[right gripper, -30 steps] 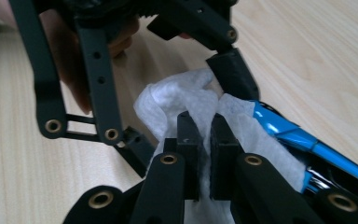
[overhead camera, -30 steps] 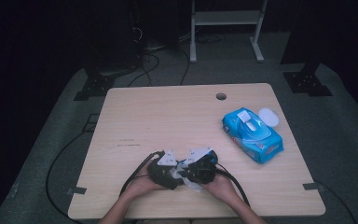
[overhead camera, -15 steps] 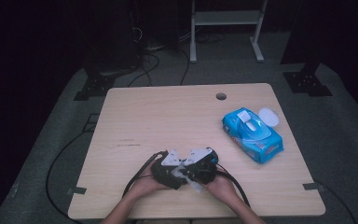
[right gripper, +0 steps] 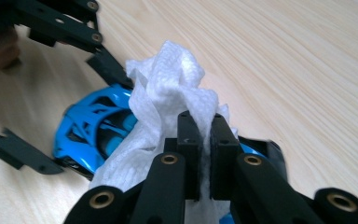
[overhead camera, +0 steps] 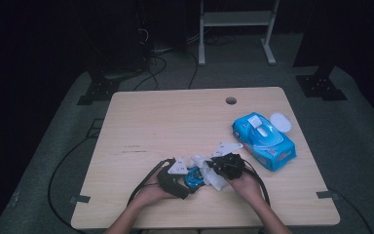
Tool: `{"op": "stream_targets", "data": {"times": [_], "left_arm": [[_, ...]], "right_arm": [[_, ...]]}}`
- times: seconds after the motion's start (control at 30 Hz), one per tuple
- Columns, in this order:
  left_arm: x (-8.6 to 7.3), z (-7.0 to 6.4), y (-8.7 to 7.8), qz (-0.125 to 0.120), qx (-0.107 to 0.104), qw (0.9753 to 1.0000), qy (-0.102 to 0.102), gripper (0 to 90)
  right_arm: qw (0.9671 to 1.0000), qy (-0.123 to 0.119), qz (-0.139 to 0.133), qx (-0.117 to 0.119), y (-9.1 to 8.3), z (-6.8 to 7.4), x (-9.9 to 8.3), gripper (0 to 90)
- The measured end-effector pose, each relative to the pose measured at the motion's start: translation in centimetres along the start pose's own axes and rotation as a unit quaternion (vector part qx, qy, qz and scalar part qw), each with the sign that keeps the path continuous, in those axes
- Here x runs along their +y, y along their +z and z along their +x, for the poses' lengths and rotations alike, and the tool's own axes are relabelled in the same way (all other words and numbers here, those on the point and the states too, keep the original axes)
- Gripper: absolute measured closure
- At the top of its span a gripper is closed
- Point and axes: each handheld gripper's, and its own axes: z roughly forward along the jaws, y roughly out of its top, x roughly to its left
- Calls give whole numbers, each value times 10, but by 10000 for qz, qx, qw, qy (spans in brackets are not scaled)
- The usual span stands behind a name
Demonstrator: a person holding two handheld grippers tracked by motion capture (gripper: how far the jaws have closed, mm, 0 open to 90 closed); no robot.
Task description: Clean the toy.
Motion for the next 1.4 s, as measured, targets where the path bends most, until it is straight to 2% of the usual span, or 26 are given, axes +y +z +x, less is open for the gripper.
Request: {"op": "stream_targets", "data": {"times": [0.07,0.13,0.2,0.27,0.3,0.33,0.4,0.47,0.5,0.57,0.63,0.73,0.8,0.87,0.93,1.0,1.07,1.1,1.13,1.2,1.27,1.3,1.33,1.4], "left_arm": [[0,0,0,-6,-33,10000,-1,233],[-1,0,-1,3,-56,10000,19,233],[-1,0,-1,-15,-74,10000,-19,233],[-1,0,-1,-10,-65,10000,-9,234],[-1,0,-1,3,-67,10000,-4,233],[-1,0,-1,0,-69,10000,0,233],[-1,0,-1,-12,-69,10000,-8,234],[0,-1,0,-8,-69,10000,-23,234],[0,-1,0,-19,-63,10000,-23,234],[0,-1,1,-16,-56,10000,-15,234],[0,-1,1,-15,-55,10000,-20,234],[0,-2,1,-41,-51,10000,-43,234],[0,-2,1,-51,-50,9999,-71,234],[0,-2,1,-33,-35,10000,-42,234],[0,-2,1,-23,-32,10000,-21,234],[0,-2,1,-30,-27,10000,-8,234],[0,-1,2,-53,-27,10000,-6,234],[1,-1,2,-50,-28,10000,-2,234],[1,-1,2,-47,-28,10000,-1,234],[1,-1,2,-36,-27,10000,-6,234],[1,-2,2,-45,-22,10000,-28,234],[1,-2,1,-19,-12,10000,-25,233],[0,-2,2,-50,-16,10000,-54,234],[0,-2,1,-30,-6,10000,-28,234]], "right_arm": [[9999,97,-1,116,1,-1,-1,847],[9995,116,-28,295,6,6,1,843],[9991,71,-73,402,10,15,5,834],[9974,1,-24,721,19,28,9,825],[9970,-66,45,766,23,33,10,819],[9972,-190,8,728,26,39,11,819],[9973,-401,99,611,28,45,14,829],[9980,-419,119,453,26,42,15,835],[9987,-325,105,388,25,36,15,839],[9986,-100,97,506,25,30,15,841],[9985,-213,122,480,27,36,16,842],[9964,-331,151,772,37,48,18,843],[9959,-472,175,745,40,54,20,846],[9962,-510,236,659,38,51,23,847],[9983,-481,183,274,33,41,22,847],[9996,-86,100,235,27,21,17,847],[9999,-21,110,-8,23,9,13,848],[9999,121,81,55,22,6,12,848],[9999,139,47,63,22,6,11,849],[10000,1,52,76,25,16,12,847],[9991,-180,76,368,33,30,17,846],[9989,-273,109,370,36,36,18,845],[9985,-463,99,256,37,43,20,845],[9978,-583,166,268,37,44,23,845]]}}
